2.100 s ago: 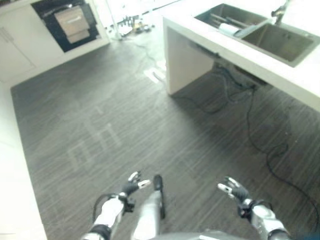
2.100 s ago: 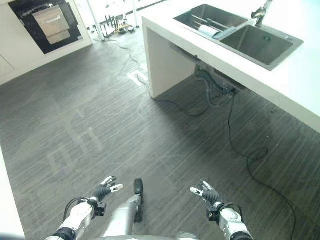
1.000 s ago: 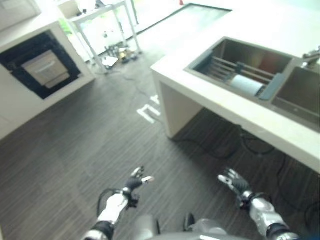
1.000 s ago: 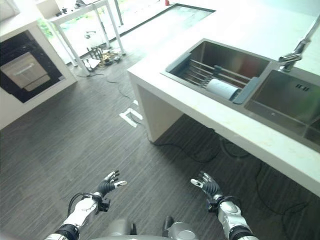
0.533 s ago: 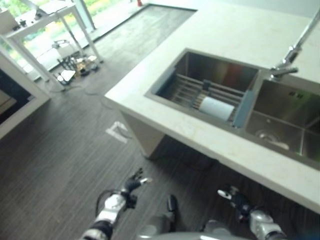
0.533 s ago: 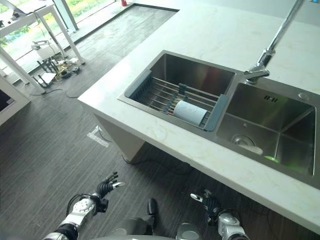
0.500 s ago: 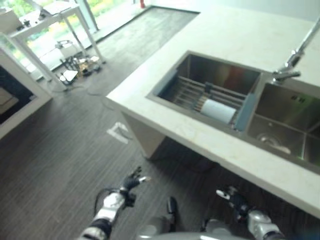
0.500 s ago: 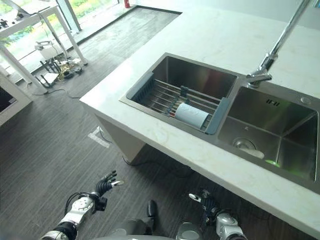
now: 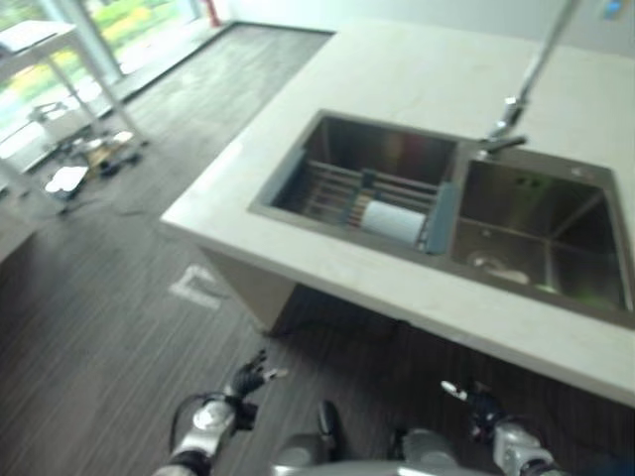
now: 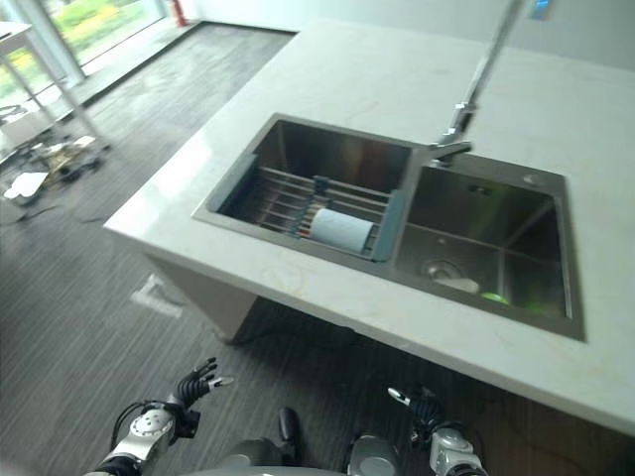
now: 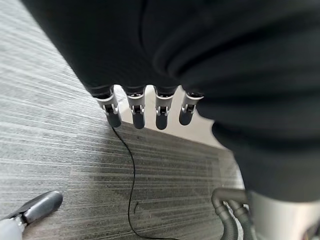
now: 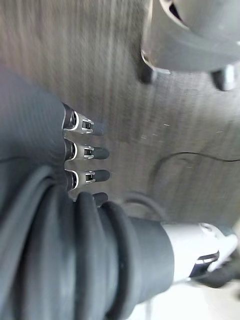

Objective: Place the dishes in the dishwasher.

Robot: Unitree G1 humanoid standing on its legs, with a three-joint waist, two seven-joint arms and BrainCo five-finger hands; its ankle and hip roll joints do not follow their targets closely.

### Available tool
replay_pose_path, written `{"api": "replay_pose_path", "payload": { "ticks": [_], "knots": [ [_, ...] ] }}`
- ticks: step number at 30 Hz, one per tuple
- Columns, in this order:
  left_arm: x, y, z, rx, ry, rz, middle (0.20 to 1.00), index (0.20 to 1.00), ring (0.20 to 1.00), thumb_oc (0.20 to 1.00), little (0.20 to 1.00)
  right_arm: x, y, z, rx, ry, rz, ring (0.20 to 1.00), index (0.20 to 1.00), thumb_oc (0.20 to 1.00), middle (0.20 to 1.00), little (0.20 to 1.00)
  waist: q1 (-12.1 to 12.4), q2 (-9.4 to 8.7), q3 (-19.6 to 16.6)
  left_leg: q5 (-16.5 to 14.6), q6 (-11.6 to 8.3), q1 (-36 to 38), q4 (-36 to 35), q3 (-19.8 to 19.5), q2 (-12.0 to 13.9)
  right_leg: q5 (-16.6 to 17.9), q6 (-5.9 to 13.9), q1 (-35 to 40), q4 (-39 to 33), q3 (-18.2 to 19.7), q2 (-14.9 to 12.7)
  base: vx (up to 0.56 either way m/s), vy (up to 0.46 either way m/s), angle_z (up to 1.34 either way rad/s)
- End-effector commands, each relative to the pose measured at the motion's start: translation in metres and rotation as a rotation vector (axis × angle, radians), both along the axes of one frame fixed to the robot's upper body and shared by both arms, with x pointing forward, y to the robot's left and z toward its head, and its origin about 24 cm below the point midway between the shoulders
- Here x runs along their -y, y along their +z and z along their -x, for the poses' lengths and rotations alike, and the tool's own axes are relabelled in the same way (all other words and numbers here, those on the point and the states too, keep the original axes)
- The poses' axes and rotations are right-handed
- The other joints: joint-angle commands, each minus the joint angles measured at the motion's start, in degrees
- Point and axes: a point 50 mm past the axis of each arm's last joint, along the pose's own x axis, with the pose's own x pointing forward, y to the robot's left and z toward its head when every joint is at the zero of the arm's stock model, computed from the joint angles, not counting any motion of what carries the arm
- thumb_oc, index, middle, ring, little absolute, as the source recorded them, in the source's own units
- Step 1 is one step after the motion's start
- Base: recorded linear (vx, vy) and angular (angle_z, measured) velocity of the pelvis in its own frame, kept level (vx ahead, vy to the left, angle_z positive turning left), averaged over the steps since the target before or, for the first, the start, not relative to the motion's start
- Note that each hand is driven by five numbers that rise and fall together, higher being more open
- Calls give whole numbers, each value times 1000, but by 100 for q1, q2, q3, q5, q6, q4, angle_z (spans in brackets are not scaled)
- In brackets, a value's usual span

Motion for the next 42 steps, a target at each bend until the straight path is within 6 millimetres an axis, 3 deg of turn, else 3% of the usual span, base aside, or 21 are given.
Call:
{"api": "replay_pose_path", "payload": {
  "ticks": [1,4,5,6,7,8,12,16,22,26,29,33,36,37,38,39,40,41,42],
  "knots": [
    [0,4,-8,31,97,79,1000,1000,1000,1000,1000,11,2,1,-25,-12,40,1000,1000,1000,1000,1000,37,185,65,-882,-145,376,297,-255,-7,388,130,-5,-115,320,164,87,-251,-45],
    [2,-2,-1,-12,99,79,1000,1000,1000,1000,1000,16,-1,13,-65,-33,48,1000,1000,1000,1000,1000,-93,80,-25,-1242,-158,272,1029,-209,56,212,-27,133,-392,394,356,104,-165,6],
    [1,-5,6,-22,140,103,1000,1000,1000,1000,1000,19,-1,16,-84,-1,79,1000,1000,1000,1000,1000,-99,-15,-6,-1480,-183,65,1774,-340,40,239,-145,222,-516,486,371,34,-18,36],
    [1,-7,10,-26,176,112,1000,1000,1000,1000,1000,27,1,16,-91,0,123,1000,1000,1000,1000,1000,6,-73,75,-1158,-327,-398,2134,-648,155,390,-274,307,-743,606,433,11,117,-1],
    [1,-7,11,-21,193,118,1000,1000,1000,1000,1000,33,5,12,-80,-20,134,1000,1000,1000,1000,1000,103,-49,167,-977,-402,-483,1785,-991,236,386,-261,303,-757,763,482,-36,312,-66],
    [-1,-8,14,-14,222,143,1000,1000,1000,1000,1000,42,10,8,-62,-36,143,1000,1000,1000,1000,1000,168,19,251,-559,-582,-634,1425,-1280,438,350,-266,321,-769,873,513,35,409,-93],
    [-9,-6,9,-30,207,123,1000,1000,1000,1000,1000,47,8,20,-50,-93,113,1000,1000,1000,1000,1000,95,154,132,-310,-626,-193,447,-1136,510,400,-21,380,-785,591,189,72,318,-61],
    [-20,-6,14,-24,312,151,1000,1000,1000,1000,1000,39,-1,39,-111,-61,83,1000,1000,1000,1000,1000,40,159,26,-437,-559,72,278,-943,441,539,155,353,-835,550,-35,100,129,10],
    [-39,-5,28,8,513,147,1000,1000,1000,1000,1000,37,-1,36,-92,-128,70,1000,1000,1000,1000,1000,77,120,-54,-534,-513,158,248,-798,418,651,213,432,-1082,524,-85,54,-6,-5],
    [-70,6,39,100,719,84,1000,1000,1000,1000,1000,48,2,39,-94,-170,77,1000,1000,1000,1000,1000,98,153,-45,-543,-535,169,228,-727,403,762,242,489,-1337,461,-107,-13,26,-6],
    [-111,26,51,157,902,-85,1000,1000,1000,1000,1000,57,3,49,-112,-192,83,1000,1000,1000,1000,1000,149,199,-73,-548,-534,177,213,-765,387,775,258,529,-1406,424,-112,0,7,-3],
    [-192,88,74,227,1109,-496,1000,1000,1000,1000,1000,64,4,60,-118,-227,84,1000,1000,1000,1000,1000,212,259,-131,-552,-531,198,215,-770,404,779,280,609,-1501,393,-117,2,1,1],
    [-235,181,59,563,1057,-830,1000,1000,1000,1000,1000,62,2,66,-118,-244,79,1000,1000,1000,1000,1000,294,287,-166,-579,-506,230,218,-757,415,800,290,708,-1600,361,-104,-2,-49,0],
    [-240,243,41,814,947,-971,1000,1000,1000,1000,1000,59,1,68,-119,-245,73,1000,1000,1000,1000,1000,333,292,-193,-598,-506,243,212,-746,411,814,298,759,-1654,333,-95,-7,-103,4],
    [-232,298,18,989,840,-1027,1000,1000,1000,1000,1000,57,-1,69,-120,-255,62,1000,1000,1000,1000,1000,372,286,-233,-621,-522,265,194,-749,406,797,299,818,-1695,297,-77,2,-132,6],
    [-213,336,-3,1124,726,-1055,1000,1000,1000,1000,1000,53,-2,68,-119,-262,48,1000,1000,1000,1000,1000,389,262,-270,-633,-536,283,175,-756,402,785,304,862,-1727,277,-60,20,-142,14],
    [-190,361,-20,1237,593,-1053,1000,1000,1000,1000,1000,48,-4,66,-116,-265,34,1000,1000,1000,1000,1000,378,235,-306,-645,-548,308,155,-753,401,773,307,897,-1751,272,-38,27,-124,21],
    [-173,371,-31,1290,488,-1033,1000,1000,1000,1000,1000,45,-5,64,-115,-265,26,1000,1000,1000,1000,1000,361,220,-328,-656,-554,327,147,-746,401,766,311,913,-1761,281,-24,51,-131,14],
    [-127,383,-57,1373,205,-952,1000,1000,1000,1000,1000,37,-7,62,-121,-256,12,1000,1000,1000,1000,1000,287,194,-371,-690,-556,378,128,-718,398,746,315,934,-1776,345,20,58,-104,5]
  ]
}}
